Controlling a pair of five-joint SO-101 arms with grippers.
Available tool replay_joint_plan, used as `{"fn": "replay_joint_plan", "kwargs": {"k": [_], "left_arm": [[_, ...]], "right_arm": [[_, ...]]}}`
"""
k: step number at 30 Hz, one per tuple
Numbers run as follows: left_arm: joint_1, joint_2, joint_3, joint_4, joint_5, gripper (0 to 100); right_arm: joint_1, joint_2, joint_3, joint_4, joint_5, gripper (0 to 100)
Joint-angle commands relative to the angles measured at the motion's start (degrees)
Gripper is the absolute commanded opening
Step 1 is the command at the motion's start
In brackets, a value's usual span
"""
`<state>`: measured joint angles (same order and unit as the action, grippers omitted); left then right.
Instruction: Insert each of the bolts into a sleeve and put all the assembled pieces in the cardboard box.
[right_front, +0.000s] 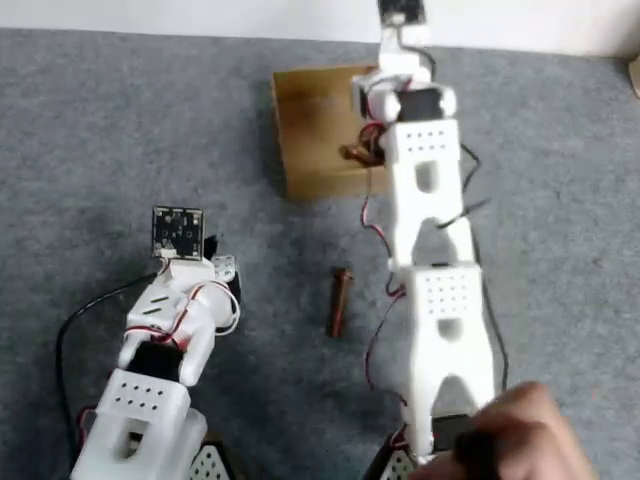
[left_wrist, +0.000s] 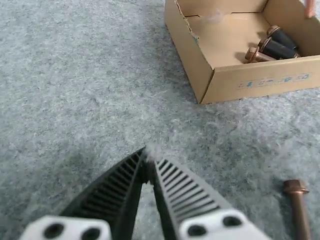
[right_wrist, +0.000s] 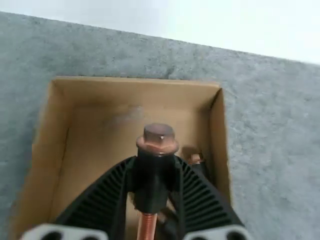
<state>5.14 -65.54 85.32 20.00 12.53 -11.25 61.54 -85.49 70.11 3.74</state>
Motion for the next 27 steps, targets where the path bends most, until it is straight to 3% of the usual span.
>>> {"fn": "replay_joint_plan", "kwargs": {"k": [1, 11, 20, 27], "left_arm": [[-0.5, 0.3, -3.1, -1.3, -0.4, 1], [-0.3, 0.3, -3.1, -1.3, -0.4, 1], [-0.2, 0.3, -3.1, -1.3, -0.4, 1], [-0.2, 0.3, -2.9, -1.3, -0.4, 1]], "right_arm": [[0.4, 9.4, -16.6, 1.2, 1.9, 0.5], [0.0, 11.4, -14.0, 5.9, 5.9, 2.5], [-0.1, 11.6, -14.0, 7.3, 5.6, 42.7], [-0.1, 5.1, -14.9, 13.7, 5.5, 44.7]]}}
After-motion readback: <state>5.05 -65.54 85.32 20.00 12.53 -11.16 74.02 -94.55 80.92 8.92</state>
